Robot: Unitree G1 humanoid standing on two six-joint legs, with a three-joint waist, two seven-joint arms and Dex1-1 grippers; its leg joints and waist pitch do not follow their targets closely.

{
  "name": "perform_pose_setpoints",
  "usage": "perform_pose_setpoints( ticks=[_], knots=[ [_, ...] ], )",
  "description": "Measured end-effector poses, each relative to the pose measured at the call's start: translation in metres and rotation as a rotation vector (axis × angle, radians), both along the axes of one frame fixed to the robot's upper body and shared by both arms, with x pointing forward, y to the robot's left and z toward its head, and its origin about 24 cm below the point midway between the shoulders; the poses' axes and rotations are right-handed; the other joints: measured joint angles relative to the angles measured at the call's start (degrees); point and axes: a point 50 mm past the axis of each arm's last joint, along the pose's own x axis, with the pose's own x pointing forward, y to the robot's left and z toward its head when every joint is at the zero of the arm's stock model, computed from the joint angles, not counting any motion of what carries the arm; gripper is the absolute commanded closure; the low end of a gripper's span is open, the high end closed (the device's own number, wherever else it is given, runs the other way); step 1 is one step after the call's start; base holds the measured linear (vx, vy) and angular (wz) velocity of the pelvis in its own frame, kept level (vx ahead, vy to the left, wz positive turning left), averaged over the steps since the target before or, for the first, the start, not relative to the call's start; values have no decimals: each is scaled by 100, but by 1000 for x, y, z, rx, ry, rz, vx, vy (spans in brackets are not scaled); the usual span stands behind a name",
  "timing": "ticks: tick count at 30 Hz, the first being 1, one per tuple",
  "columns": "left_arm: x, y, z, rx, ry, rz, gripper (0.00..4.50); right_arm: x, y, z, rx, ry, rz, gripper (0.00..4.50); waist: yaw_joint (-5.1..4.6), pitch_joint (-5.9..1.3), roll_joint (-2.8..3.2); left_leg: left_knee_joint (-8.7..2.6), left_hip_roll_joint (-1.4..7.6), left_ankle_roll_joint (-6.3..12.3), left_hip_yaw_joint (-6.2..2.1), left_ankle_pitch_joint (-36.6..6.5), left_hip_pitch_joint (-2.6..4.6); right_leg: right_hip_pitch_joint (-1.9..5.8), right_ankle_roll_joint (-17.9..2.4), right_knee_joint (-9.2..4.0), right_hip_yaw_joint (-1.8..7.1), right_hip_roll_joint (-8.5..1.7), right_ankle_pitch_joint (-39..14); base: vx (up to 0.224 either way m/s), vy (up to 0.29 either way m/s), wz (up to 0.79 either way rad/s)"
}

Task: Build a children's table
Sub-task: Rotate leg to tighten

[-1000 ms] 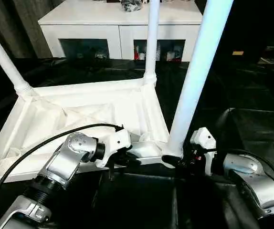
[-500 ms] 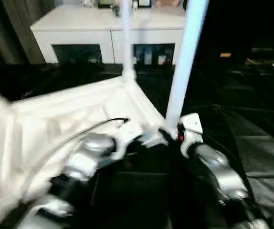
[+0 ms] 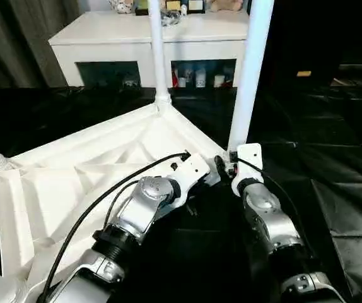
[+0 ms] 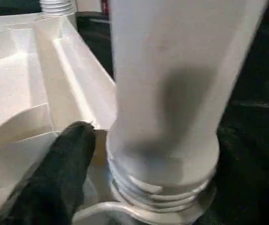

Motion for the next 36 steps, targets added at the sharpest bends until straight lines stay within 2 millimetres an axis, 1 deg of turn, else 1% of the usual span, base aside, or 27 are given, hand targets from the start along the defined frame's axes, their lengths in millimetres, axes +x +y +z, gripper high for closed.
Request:
perform_pose_setpoints(
  ticks=[1,2,3,4,6,8,10,11,13,15,18,22,23,25,26,28,31,34,36],
  knots=[
    [0,2,0,3,0,-3,450,1,-2,3,-7,-12,7,44,2,0,0,-4,0,0,0,0,0,0,-2,0,-1,0,2,0,0,0],
    [-1,4,0,6,0,-13,450,1,-5,8,-12,-34,23,32,3,-2,4,-10,0,0,0,0,0,0,-2,0,0,1,1,0,0,0],
    [-2,6,1,5,-1,-27,450,0,-8,12,-20,-53,51,23,6,-4,6,-17,1,0,0,0,0,0,5,-1,0,1,-2,0,0,0],
    [-4,8,2,2,0,-56,450,-2,-12,15,-33,-65,99,23,14,-4,6,-23,2,0,0,0,0,0,14,-2,-2,2,-8,0,0,0],
    [-9,19,2,-6,13,-132,450,-12,-26,20,-73,-56,248,23,71,-10,19,-28,6,4,-2,3,-5,0,41,-2,-6,2,-26,0,0,0],
    [-12,29,2,0,18,-180,450,-19,-37,19,-91,-20,330,23,85,-11,25,-27,12,31,-2,19,-8,-2,45,-1,-6,8,-34,0,0,0],
    [-15,38,3,-4,27,-236,450,-32,-38,21,-115,-1,488,23,99,-9,29,-28,14,33,-2,17,-20,-9,43,-4,-8,9,-42,0,0,0],
    [-19,45,3,-7,52,-291,450,-43,-41,19,-128,27,587,23,134,-6,24,-27,14,39,-2,14,-25,-13,43,-4,-8,9,-48,0,0,0],
    [-26,57,3,-11,94,-357,450,-54,-48,18,-128,68,681,23,151,-2,18,-24,14,47,-1,8,-32,-18,39,-4,-8,8,-52,0,0,0],
    [-30,65,6,-5,124,-409,450,-61,-49,20,-118,94,766,23,183,5,8,-18,14,48,-1,8,-31,-19,39,-3,-7,7,-52,0,0,0],
    [-31,70,7,-3,151,-434,450,-67,-46,20,-76,117,824,23,176,20,-11,-7,13,46,5,8,-22,-19,29,0,-1,4,-45,0,0,0],
    [-32,71,7,-5,163,-440,450,-67,-46,21,-56,122,825,23,163,33,-31,-4,12,17,7,-8,-20,-16,26,0,2,3,-43,0,0,0],
    [-32,71,8,-7,164,-441,450,-67,-46,21,-43,128,829,39,163,33,-32,-4,12,17,7,-8,-21,-16,26,1,1,3,-43,0,0,0],
    [-32,71,8,-8,165,-442,450,-67,-46,21,-36,135,838,39,168,33,-32,-5,13,30,7,-1,-22,-17,26,1,0,3,-43,0,0,0],
    [-32,71,8,-9,166,-443,450,-68,-47,21,-37,138,841,67,171,33,-32,-5,13,37,7,4,-24,-18,26,1,-1,3,-44,0,0,0],
    [-32,71,8,-12,167,-444,450,-68,-47,20,-36,145,848,73,172,34,-33,-5,13,46,7,9,-24,-19,26,1,-1,3,-44,0,0,0],
    [-32,71,8,-12,168,-443,450,-69,-47,20,-23,156,854,107,170,34,-34,-5,13,46,7,9,-23,-19,26,1,-1,3,-43,0,0,0],
    [-32,71,8,-12,170,-442,450,-69,-47,20,-14,162,863,124,171,34,-34,-5,13,46,7,9,-22,-18,26,2,0,3,-44,0,0,0],
    [-32,71,8,-13,172,-441,450,-69,-46,19,-9,164,867,144,170,34,-34,-5,13,46,7,9,-23,-18,26,3,0,3,-43,0,0,0]
  ],
)
